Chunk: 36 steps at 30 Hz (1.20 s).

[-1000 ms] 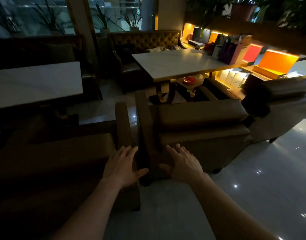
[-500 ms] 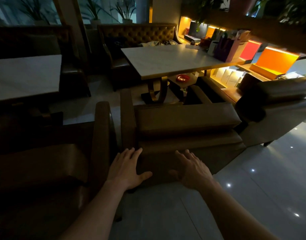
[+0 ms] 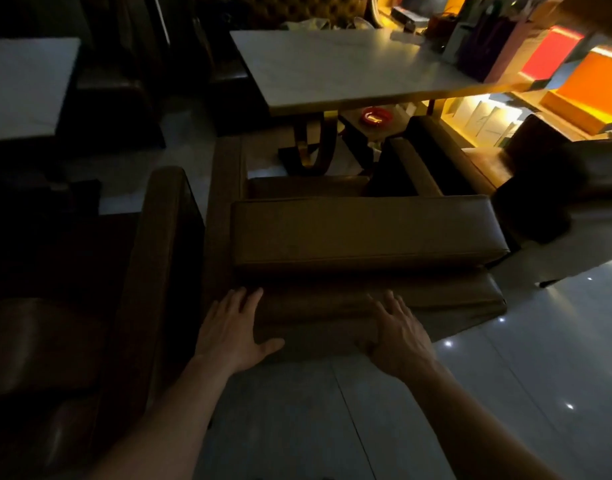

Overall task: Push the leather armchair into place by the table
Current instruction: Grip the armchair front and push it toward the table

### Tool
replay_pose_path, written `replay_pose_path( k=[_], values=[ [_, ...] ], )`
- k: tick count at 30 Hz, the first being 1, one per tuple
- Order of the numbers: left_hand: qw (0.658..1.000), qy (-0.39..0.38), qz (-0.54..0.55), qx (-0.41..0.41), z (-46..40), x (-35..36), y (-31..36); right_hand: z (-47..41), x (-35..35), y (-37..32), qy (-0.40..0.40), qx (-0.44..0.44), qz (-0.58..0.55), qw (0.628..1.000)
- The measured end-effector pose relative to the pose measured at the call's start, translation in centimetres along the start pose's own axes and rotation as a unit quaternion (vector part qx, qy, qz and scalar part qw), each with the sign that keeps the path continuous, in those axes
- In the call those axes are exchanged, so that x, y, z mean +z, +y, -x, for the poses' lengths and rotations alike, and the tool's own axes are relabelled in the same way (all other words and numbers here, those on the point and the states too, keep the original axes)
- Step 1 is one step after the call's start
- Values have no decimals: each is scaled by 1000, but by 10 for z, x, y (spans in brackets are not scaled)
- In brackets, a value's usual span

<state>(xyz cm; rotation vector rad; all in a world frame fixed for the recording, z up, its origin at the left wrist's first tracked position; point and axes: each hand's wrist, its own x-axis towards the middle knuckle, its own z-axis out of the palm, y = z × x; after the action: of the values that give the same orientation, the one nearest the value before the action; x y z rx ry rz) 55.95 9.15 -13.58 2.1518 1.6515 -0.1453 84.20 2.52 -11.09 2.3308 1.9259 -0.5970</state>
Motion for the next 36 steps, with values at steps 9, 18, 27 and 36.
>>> replay_pose_path(
  k=[9, 18, 27, 36],
  values=[
    [998, 22, -5, -66, -41, 35, 10, -67, 32, 49, 21, -47, 37, 998],
    [993, 88, -6, -78, -55, 62, 10, -91, 40, 68, 62, -74, 53, 994],
    [986, 141, -9, -89, -54, 65, 12, -97, 51, 71, 78, -82, 118, 987],
    [983, 152, 13, -103, -42, 73, 17, -91, 51, 73, 64, -90, 136, 985]
  ],
)
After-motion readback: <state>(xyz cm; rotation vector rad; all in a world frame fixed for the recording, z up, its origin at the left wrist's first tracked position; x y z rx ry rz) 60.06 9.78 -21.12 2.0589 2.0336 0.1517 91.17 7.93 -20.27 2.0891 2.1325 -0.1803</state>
